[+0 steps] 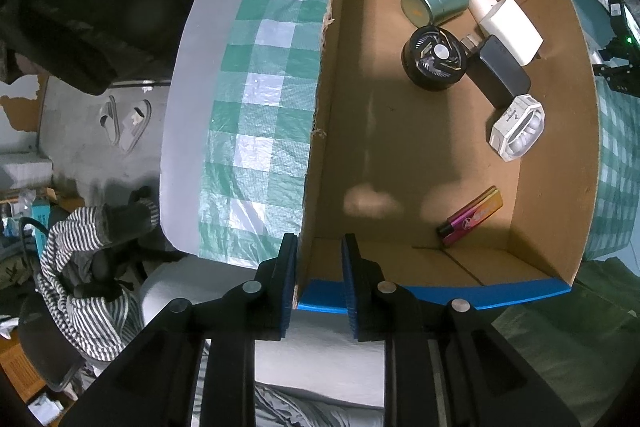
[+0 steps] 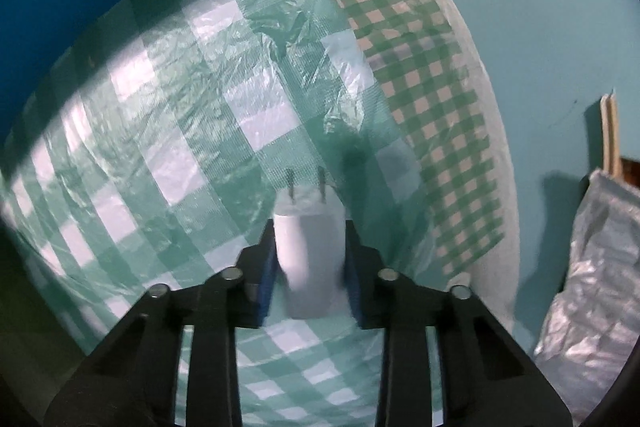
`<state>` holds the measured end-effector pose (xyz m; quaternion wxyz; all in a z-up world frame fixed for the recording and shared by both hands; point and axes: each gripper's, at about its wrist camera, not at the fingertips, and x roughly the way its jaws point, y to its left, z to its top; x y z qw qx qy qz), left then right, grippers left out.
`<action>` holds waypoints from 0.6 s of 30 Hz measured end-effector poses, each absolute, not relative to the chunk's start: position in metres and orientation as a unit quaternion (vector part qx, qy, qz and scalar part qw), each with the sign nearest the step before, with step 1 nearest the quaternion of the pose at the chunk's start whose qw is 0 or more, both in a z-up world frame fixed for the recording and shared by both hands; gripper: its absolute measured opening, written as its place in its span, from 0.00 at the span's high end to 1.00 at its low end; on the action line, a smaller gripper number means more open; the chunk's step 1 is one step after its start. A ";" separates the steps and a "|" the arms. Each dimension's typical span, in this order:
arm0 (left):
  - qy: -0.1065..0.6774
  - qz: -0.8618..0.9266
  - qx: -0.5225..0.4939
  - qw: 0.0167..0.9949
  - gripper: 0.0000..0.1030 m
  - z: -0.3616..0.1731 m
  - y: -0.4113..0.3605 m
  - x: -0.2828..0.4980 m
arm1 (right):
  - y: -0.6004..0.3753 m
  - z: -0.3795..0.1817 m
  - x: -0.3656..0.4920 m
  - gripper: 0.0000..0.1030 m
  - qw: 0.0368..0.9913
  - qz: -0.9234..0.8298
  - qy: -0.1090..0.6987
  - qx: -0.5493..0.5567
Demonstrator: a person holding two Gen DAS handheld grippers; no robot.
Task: Organize rigid objects
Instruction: 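Grasp the white USB charger plug with the right gripper, then carry the white USB plug with the right gripper into the box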
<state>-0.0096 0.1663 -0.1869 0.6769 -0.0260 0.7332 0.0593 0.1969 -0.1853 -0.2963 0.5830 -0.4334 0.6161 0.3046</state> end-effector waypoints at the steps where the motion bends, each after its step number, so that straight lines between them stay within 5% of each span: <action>1: 0.733 0.059 -0.025 0.677 0.80 -0.187 0.166 -0.010 | -0.185 -0.296 0.199 0.75 0.588 0.299 0.621 -0.424; 18: 0.731 0.038 -0.019 0.682 0.80 -0.185 0.165 -0.010 | -0.187 -0.265 0.188 0.75 0.650 0.230 0.687 -0.232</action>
